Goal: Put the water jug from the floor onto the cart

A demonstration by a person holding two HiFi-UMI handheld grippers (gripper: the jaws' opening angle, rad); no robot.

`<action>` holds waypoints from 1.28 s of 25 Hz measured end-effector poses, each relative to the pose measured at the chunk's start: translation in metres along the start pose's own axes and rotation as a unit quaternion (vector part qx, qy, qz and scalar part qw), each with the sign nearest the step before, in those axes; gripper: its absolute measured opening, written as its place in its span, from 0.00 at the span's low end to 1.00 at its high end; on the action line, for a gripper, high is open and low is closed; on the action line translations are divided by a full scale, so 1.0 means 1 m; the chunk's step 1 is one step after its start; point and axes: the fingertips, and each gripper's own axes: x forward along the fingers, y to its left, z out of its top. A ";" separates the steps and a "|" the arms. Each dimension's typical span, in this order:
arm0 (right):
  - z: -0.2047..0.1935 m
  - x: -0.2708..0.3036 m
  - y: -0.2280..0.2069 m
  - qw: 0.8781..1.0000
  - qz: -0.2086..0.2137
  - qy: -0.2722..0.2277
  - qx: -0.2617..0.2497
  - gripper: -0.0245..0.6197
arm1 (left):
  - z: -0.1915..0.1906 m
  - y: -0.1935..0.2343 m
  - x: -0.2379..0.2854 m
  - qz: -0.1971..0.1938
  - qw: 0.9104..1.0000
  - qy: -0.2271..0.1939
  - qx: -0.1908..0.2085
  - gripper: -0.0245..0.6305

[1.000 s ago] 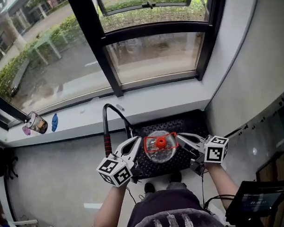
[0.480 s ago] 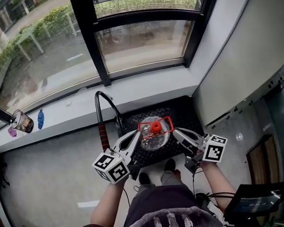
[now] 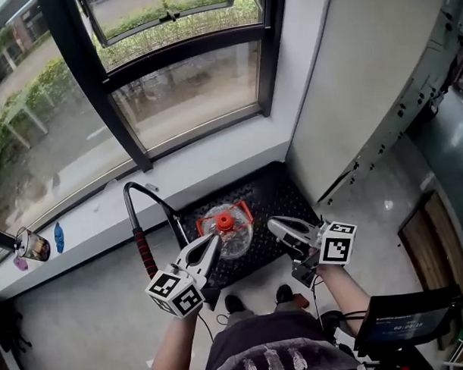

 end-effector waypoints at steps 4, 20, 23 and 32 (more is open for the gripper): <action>0.001 -0.023 -0.010 1.000 0.021 0.007 0.017 0.04 | -0.014 -0.020 0.012 0.023 0.999 0.020 0.012 0.03; -0.051 -0.097 -0.025 0.988 0.100 0.115 0.026 0.04 | -0.082 -0.078 0.032 0.126 0.987 0.075 0.059 0.03; -0.056 -0.095 -0.014 0.988 0.102 0.108 0.032 0.04 | -0.083 -0.086 0.031 0.120 0.988 0.074 0.069 0.03; -0.067 -0.076 0.015 0.988 0.079 0.129 -0.027 0.04 | -0.071 -0.080 -0.001 0.096 0.992 0.033 0.070 0.03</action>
